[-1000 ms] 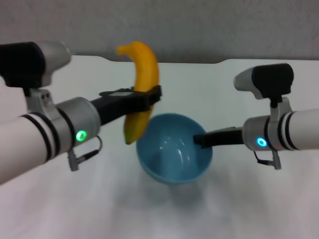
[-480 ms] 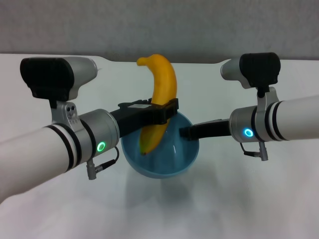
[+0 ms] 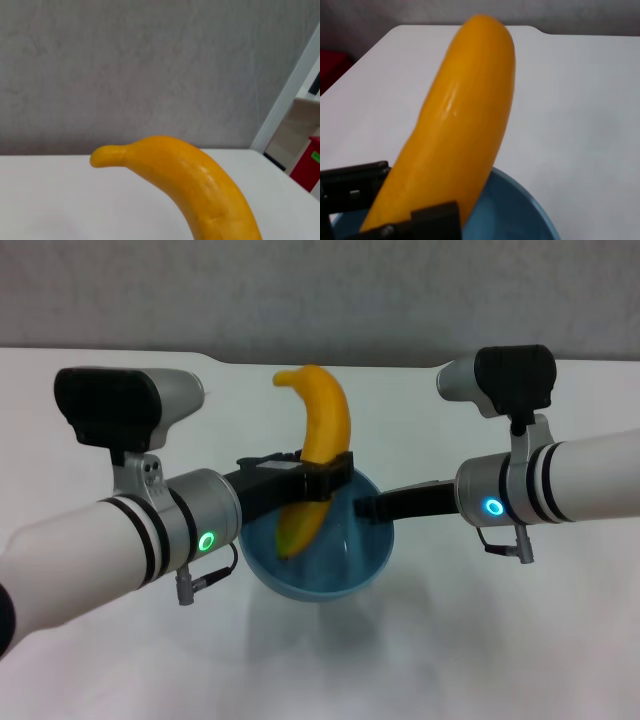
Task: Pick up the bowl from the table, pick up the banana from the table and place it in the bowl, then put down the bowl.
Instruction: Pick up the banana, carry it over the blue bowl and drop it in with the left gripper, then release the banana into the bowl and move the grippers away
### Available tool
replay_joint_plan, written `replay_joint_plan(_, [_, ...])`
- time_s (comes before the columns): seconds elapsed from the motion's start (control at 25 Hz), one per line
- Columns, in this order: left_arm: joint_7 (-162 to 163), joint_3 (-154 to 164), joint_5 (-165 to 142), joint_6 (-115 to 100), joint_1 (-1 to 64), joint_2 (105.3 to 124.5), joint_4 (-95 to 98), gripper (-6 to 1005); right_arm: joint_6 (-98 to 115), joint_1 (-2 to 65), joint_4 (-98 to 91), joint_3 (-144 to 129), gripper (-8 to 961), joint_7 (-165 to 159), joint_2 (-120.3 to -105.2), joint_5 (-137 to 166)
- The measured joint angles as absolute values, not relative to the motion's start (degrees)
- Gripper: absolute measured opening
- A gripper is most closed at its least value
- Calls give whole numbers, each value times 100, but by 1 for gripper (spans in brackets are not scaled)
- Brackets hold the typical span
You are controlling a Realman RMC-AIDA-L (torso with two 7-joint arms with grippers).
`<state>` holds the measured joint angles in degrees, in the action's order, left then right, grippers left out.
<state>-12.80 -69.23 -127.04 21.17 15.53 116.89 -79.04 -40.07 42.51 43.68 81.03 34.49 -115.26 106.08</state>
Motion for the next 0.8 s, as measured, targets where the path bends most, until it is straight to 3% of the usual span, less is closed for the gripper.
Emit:
replay_joint_plan(0.36, [-1384, -6925, -12642, 2109, 1661, 11688, -7684, 609, -4011, 4185, 4194, 8149, 37, 3444, -11502, 10622])
replay_joint_plan(0.48, [-1405, -7006, -12641, 2110, 1586, 11674, -7755, 844, -4070, 4184, 4022, 8166, 38, 3442, -11489, 10660])
replay_joint_plan(0.8, [-1937, -8082, -12706, 2181, 1280, 11665, -7492, 888, -4096, 4444, 3565, 8420, 38, 3436, -11460, 10857])
